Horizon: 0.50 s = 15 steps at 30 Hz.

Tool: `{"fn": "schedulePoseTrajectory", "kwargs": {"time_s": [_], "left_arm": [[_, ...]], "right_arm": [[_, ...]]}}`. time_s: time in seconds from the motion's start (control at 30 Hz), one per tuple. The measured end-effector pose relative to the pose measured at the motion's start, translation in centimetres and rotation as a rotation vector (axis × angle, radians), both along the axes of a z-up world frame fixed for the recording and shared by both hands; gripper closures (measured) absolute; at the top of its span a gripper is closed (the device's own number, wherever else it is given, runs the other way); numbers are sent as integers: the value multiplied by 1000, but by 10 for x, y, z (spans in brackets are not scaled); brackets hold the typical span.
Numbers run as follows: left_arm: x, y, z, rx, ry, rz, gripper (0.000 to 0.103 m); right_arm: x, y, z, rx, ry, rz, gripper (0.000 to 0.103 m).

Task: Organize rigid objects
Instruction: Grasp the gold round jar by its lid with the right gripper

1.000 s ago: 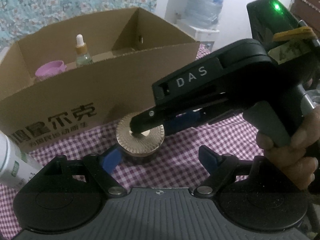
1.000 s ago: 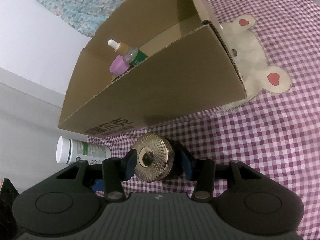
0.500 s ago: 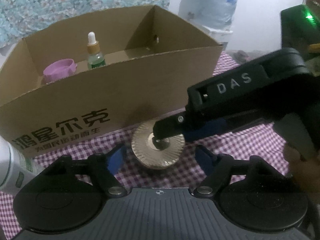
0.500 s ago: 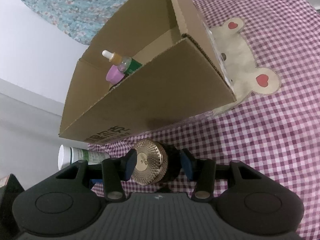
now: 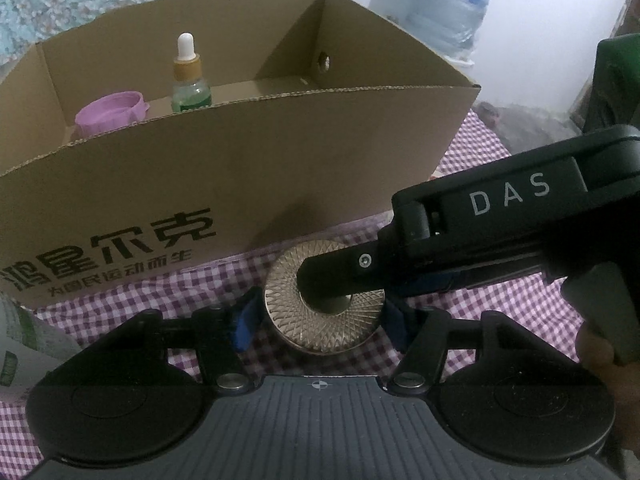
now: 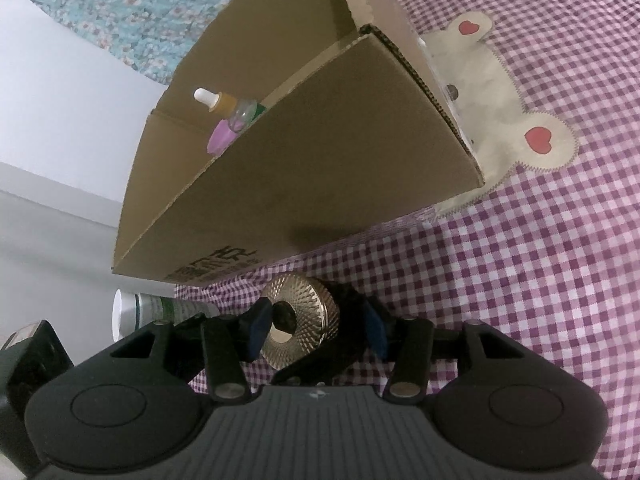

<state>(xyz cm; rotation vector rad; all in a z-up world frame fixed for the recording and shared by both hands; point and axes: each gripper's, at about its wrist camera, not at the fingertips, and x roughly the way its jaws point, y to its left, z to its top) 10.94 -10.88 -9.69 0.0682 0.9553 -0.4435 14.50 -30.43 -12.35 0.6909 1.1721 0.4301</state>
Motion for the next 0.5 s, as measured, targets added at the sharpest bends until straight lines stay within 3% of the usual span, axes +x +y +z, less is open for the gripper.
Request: {"fn": "schedulePoseTrajectory", "kwargs": {"time_s": [0.5], "left_arm": [[0,-2,7,28,-18,18,45]], "right_arm": [[2,8,2,-7,-5,11,49]]}}
